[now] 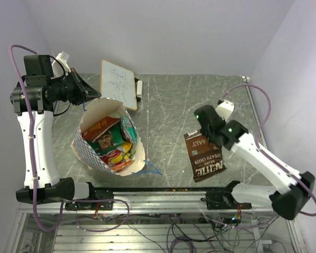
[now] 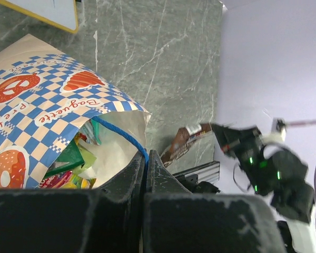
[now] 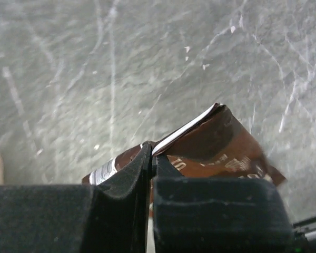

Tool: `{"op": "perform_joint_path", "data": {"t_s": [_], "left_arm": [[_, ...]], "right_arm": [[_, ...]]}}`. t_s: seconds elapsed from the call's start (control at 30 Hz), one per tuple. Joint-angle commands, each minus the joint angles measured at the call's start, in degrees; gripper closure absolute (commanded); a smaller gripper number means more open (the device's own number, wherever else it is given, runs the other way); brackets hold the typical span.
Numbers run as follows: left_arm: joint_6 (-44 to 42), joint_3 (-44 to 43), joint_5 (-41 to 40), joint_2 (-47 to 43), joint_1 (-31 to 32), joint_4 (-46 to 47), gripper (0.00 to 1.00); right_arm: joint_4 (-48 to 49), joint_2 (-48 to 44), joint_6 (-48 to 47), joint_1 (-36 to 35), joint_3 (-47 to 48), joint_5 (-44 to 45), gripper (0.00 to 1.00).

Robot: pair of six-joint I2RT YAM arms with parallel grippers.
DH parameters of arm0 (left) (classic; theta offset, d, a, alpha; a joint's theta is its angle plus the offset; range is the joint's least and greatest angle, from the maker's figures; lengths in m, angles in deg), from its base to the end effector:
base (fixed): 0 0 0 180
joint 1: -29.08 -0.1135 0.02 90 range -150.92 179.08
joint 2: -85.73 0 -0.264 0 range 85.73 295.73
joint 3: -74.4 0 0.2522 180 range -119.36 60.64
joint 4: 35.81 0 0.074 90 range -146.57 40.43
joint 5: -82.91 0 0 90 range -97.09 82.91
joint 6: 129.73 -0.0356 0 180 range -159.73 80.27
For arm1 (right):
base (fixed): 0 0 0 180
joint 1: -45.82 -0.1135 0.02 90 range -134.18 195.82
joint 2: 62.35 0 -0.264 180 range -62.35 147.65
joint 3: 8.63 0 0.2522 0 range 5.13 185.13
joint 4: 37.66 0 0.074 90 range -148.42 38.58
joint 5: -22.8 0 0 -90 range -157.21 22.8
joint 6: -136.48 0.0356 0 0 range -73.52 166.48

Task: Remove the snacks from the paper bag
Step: Place the snack at the center of the board.

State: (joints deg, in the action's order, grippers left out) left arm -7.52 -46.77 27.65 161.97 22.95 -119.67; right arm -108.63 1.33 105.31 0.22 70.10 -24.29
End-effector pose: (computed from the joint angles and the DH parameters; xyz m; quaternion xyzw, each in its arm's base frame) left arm 0.2170 0.0029 0.4832 -0.1612 0.8557 -0.3553 0.3400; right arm 0.1591 0.1278 0.3327 0.2090 0.8716 0.0013 0.4435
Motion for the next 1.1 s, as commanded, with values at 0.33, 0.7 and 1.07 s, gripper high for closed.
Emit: {"op": "perform_joint_path", "data": {"t_s": [0.33, 0.7, 1.07], "left_arm": [[-6.9, 2.8, 0.2, -1.0, -0.4, 0.7, 0.93], [-8.0, 1.7, -3.2, -2.0, -0.5, -3.8, 0.93], [-1.4, 9.7, 0.4, -6.0, -0.4, 0.1, 0.93]], "right_arm": [[34.7, 40.5, -28.5, 27.3, 16.9, -25.2, 1.0], [29.6, 63.6, -26.2, 34.3, 40.4, -37.6, 0.6], [22.4, 36.0, -30.2, 28.3, 21.5, -47.6, 0.38]]}}
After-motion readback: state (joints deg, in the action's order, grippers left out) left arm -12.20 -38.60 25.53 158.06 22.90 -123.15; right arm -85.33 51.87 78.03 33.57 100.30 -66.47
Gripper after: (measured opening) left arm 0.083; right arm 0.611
